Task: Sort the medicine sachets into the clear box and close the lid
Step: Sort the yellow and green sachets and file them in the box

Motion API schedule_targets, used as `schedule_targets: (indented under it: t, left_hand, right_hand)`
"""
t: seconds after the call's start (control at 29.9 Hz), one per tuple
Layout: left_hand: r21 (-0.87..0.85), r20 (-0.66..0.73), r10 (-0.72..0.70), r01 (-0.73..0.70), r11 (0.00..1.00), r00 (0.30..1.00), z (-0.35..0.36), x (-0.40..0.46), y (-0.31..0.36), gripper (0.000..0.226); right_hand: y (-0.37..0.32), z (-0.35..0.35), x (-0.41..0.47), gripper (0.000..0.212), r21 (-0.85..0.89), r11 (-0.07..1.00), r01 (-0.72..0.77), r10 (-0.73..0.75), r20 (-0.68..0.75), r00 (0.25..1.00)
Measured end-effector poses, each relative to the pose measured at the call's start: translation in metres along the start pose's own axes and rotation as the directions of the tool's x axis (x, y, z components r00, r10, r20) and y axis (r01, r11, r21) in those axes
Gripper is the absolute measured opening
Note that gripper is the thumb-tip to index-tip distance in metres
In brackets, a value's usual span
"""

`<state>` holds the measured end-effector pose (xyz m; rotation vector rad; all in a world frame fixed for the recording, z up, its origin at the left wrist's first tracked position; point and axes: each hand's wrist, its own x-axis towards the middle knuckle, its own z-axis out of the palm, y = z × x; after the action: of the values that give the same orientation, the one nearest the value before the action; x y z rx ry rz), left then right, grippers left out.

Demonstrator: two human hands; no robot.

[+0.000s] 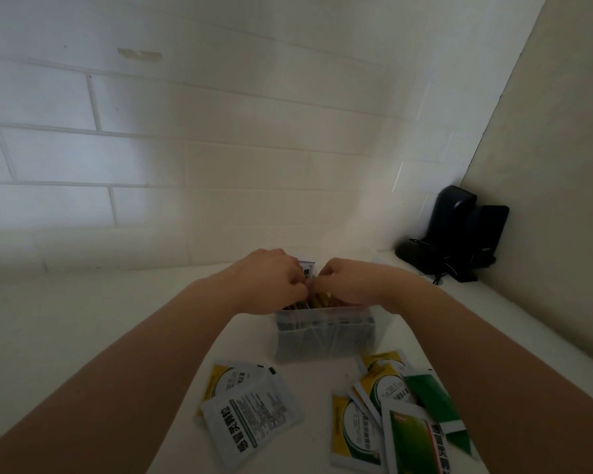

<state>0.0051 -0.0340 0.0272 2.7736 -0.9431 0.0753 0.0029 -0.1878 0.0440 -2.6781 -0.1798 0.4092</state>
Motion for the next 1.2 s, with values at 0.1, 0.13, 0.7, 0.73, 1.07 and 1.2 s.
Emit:
schedule_targets:
  t: [0.1, 0.13, 0.7, 0.73, 1.07, 1.2]
  left_hand:
    - [0.007, 0.017, -0.028, 0.028, 1.000, 0.999, 0.001, 0.001, 0.000, 0.033]
    - [0.002, 0.015, -0.044, 0.044, 0.999, 0.999, 0.002, 0.001, 0.000, 0.034]
    - [-0.420, -0.505, 0.000, -0.246, 0.873, 0.863, 0.005, -0.074, 0.064, 0.018]
    - [-0.458, -0.420, 0.006, -0.218, 0.862, 0.907, 0.014, -0.077, 0.072, 0.018]
    - [-0.253, -0.111, -0.110, 0.079, 0.964, 0.988, 0.101, -0.069, 0.090, 0.057]
    - [-0.232, -0.112, -0.094, 0.066, 0.970, 0.989, 0.103, -0.071, 0.088, 0.061]
  right_hand:
    - [0.010, -0.002, 0.001, 0.038, 0.216, 0.975, 0.048, -0.034, -0.064, 0.997]
    - [0.014, -0.001, 0.002, 0.034, 0.205, 0.976, 0.066, -0.051, -0.077, 0.996]
    - [0.039, 0.024, -0.103, 0.007, 0.144, 0.902, 0.408, -0.244, -0.608, 0.755]
    - [0.048, 0.034, -0.114, 0.008, 0.135, 0.923, 0.361, -0.223, -0.575, 0.787]
    - [0.109, 0.081, -0.146, 0.039, 0.018, 0.996, 0.087, -0.075, -0.365, 0.928]
    - [0.106, 0.092, -0.145, 0.065, -0.044, 0.986, 0.162, -0.167, -0.332, 0.928]
